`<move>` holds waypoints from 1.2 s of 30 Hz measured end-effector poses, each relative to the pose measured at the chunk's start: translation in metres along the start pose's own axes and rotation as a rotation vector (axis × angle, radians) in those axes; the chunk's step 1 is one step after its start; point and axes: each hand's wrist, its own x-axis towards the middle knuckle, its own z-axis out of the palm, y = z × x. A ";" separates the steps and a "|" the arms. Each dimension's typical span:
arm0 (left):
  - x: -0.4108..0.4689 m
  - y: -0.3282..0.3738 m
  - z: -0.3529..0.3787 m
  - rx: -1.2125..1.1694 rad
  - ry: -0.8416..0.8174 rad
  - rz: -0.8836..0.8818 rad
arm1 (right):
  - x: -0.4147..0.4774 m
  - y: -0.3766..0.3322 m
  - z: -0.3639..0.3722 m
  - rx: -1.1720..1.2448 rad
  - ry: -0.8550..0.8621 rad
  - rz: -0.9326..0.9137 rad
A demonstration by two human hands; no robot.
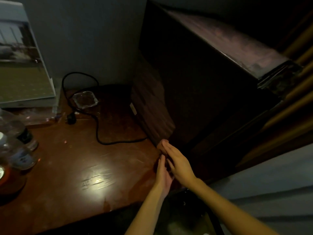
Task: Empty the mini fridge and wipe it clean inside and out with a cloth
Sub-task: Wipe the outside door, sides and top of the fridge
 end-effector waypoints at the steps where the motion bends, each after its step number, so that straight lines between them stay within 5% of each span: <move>1: 0.000 0.004 0.008 -0.019 -0.005 0.027 | 0.000 -0.004 -0.002 0.032 0.026 0.046; 7: 0.006 0.041 0.044 0.075 0.038 0.242 | 0.011 -0.015 -0.042 -0.003 0.132 0.118; 16: 0.000 0.094 0.071 0.488 0.060 0.700 | 0.014 -0.068 -0.088 -0.274 0.917 0.230; 19: 0.004 0.123 0.074 0.462 0.108 0.829 | 0.039 -0.081 -0.096 -0.324 1.087 0.313; 31: 0.049 0.218 0.091 0.455 0.124 0.943 | 0.114 -0.055 -0.077 -0.712 1.101 0.458; 36: 0.086 0.257 0.123 0.694 0.119 1.020 | 0.120 -0.046 -0.073 -0.743 1.151 0.473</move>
